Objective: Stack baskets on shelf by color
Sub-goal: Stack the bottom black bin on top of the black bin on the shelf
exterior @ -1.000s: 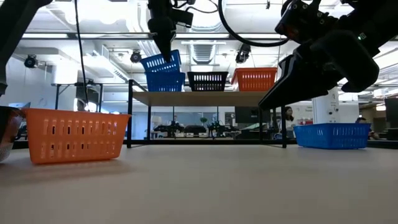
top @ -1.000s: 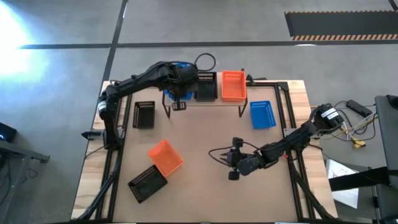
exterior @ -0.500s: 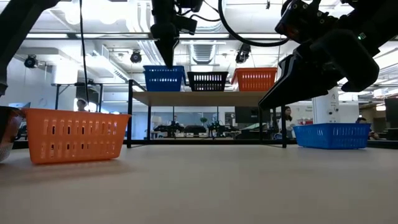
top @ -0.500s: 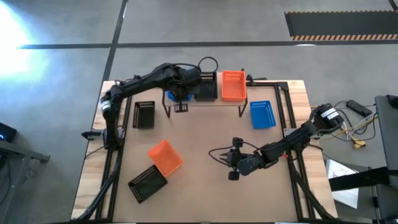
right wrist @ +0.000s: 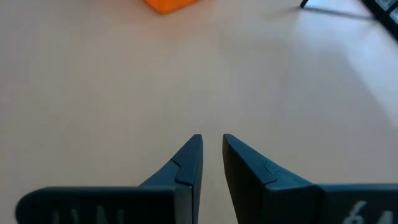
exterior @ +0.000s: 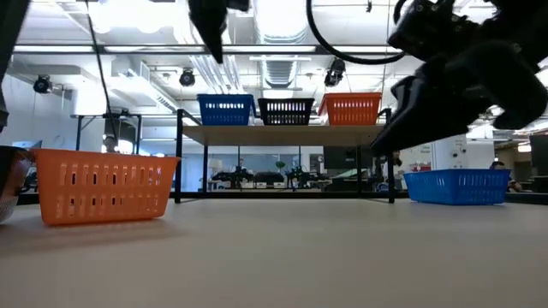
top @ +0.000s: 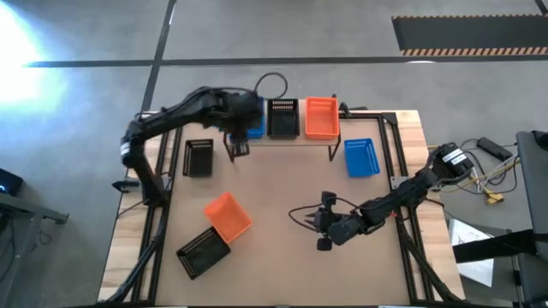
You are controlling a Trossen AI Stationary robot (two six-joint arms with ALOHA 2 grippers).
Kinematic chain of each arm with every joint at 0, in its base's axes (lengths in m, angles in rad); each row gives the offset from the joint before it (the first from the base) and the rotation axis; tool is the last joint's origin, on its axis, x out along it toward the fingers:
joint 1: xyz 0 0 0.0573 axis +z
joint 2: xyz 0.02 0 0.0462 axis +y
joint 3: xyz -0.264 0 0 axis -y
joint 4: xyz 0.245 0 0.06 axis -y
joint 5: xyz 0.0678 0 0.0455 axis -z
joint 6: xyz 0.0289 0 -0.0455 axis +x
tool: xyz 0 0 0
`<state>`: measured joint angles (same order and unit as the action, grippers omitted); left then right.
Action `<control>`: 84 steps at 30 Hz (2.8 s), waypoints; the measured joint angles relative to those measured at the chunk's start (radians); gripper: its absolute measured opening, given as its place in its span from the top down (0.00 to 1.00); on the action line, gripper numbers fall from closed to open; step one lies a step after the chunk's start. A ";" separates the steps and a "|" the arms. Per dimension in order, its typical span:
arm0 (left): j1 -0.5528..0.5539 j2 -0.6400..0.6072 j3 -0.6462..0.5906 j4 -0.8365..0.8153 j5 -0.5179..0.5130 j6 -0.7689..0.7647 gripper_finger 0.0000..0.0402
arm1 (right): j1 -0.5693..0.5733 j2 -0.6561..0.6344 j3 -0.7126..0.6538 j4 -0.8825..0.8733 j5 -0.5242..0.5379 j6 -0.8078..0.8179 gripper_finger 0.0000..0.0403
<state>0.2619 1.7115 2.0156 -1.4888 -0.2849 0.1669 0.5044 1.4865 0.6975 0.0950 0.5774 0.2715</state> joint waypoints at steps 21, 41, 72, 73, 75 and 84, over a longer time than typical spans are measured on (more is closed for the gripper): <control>-0.426 -0.521 -1.364 1.616 -0.011 -0.137 0.68 | -0.169 -0.487 -0.001 -1.055 -0.152 0.510 0.87; -0.958 -0.501 -1.033 0.559 -0.027 -0.801 0.68 | -0.271 -0.022 0.093 -0.060 -0.400 -0.169 0.63; -1.241 0.043 -0.822 0.424 0.257 -0.840 0.96 | -0.112 -0.097 0.111 -0.032 -0.362 -0.172 0.81; -1.237 0.039 -0.816 0.435 0.259 -0.842 0.98 | -0.101 -0.101 0.111 -0.034 -0.345 -0.170 0.81; -1.228 0.025 -0.785 0.448 0.277 -0.842 0.98 | -0.080 -0.106 0.111 -0.037 -0.320 -0.169 0.82; -1.126 -0.094 -0.409 0.268 0.136 -0.844 1.00 | 0.009 -0.112 0.101 -0.041 -0.304 -0.149 0.83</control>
<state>-0.8638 1.6180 1.6064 -1.2206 -0.1490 -0.6773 0.5130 1.3747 0.7982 0.0535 0.2735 0.1227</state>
